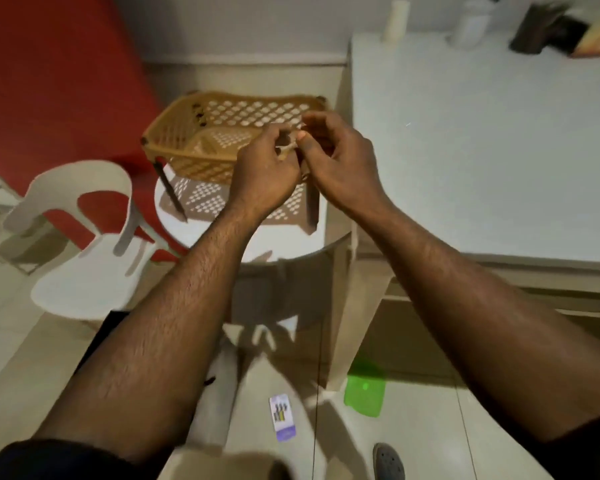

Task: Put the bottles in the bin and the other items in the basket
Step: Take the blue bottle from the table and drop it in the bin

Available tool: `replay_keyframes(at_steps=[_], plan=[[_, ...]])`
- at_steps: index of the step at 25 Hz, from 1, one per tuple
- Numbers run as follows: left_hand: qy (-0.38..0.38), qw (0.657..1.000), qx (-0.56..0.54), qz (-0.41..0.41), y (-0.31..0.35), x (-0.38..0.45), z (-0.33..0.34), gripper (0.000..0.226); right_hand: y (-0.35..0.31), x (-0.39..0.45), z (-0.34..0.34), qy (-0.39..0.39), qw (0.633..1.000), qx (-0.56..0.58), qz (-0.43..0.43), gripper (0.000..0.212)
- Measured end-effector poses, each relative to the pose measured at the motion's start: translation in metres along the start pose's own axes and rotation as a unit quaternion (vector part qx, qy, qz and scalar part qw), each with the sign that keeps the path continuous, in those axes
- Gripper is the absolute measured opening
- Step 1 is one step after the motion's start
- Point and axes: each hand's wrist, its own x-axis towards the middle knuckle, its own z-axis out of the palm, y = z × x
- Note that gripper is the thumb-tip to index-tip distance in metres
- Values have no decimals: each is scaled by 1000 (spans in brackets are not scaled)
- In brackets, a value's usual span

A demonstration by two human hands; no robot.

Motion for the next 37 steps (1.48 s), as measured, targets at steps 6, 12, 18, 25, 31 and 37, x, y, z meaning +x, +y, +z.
replay_keyframes(at_steps=[6, 12, 18, 25, 31, 37], plan=[[-131, 973, 132, 135, 91, 38, 100, 52, 57, 28, -166, 115, 984, -127, 41, 32], [-306, 908, 216, 184, 150, 34, 237, 63, 149, 6, -316, 177, 949, -233, 114, 34], [-405, 846, 262, 227, 193, 28, 349, 66, 223, -16, -454, 230, 888, -359, 173, 45], [-377, 843, 280, 264, 214, 22, 427, 73, 272, -20, -570, 278, 804, -469, 236, 71], [-348, 850, 279, 280, 202, 22, 432, 75, 289, 0, -622, 235, 801, -429, 345, 93], [-348, 853, 273, 276, 202, 21, 431, 74, 309, 17, -627, 285, 795, -421, 332, 75]])
